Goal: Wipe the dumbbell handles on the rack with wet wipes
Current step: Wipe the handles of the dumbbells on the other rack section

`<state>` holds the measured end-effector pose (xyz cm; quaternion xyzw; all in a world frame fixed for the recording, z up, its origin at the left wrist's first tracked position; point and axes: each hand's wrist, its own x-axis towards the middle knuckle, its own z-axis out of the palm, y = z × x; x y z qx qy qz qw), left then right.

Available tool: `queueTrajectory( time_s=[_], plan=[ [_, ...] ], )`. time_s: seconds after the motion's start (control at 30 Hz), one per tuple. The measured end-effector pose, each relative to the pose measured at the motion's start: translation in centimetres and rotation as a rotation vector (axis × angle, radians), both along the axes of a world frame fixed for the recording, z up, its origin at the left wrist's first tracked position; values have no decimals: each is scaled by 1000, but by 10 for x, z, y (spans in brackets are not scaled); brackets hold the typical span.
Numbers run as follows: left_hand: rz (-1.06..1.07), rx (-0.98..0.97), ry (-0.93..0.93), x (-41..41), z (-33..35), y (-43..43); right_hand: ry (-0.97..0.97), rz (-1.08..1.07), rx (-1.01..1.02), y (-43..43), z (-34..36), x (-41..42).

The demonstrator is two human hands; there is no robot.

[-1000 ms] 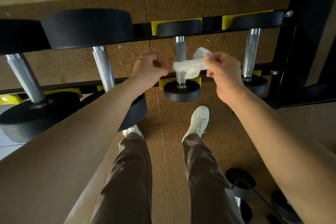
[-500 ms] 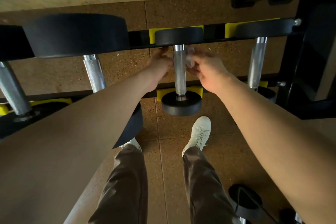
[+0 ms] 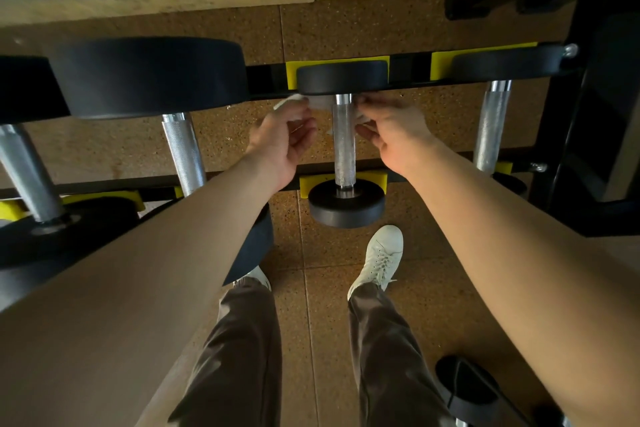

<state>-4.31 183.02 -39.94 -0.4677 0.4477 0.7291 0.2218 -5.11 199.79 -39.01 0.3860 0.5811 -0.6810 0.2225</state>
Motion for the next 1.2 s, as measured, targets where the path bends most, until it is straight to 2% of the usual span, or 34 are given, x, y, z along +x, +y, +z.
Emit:
queueTrajectory(
  time_s=[0.07, 0.2, 0.27, 0.4, 0.5, 0.57, 0.63, 0.7, 0.77, 0.87, 0.93, 1.0, 1.07, 1.13, 1.2],
  plan=[
    [-65, -50, 19, 4, 2, 10, 17, -89, 18, 5, 5, 6],
    [-211, -177, 30, 3, 7, 30, 8, -414, 18, 28, 6, 15],
    [-198, -244, 44, 2, 12, 27, 19, -352, 35, 26, 3, 18],
    [-20, -440, 23, 9, 21, 5, 41, 6, -1, 0, 3, 18],
    [-235, -561, 50, 21, 20, 7, 24, -52, 75, -1, 9, 18],
    [-459, -492, 80, 28, 20, 17, -1, -187, 149, 13, 12, 21],
    [-587, -470, 97, 30, 16, 23, 2, -226, 205, 26, 11, 27],
    [-616, -578, 62, 29, 11, 20, 17, -155, 205, 24, 10, 35],
    [-593, -734, -64, 31, 6, 8, 26, 12, 180, 11, 7, 42],
    [-665, -906, -158, 44, 1, -12, 55, 244, 282, 0, 1, 48],
    [-829, -863, -77, 51, 2, -12, 28, 231, 348, 9, 0, 52],
    [-968, -720, 0, 54, 6, -1, -21, 242, 493, 27, -5, 60],
    [-1116, -678, 25, 56, 8, 8, -46, 390, 657, 43, -8, 70],
    [-1216, -795, -16, 58, 7, 7, -6, 623, 720, 44, -8, 78],
    [-1221, -959, -102, 61, 10, -5, 23, 771, 666, 32, -3, 80]
  ],
)
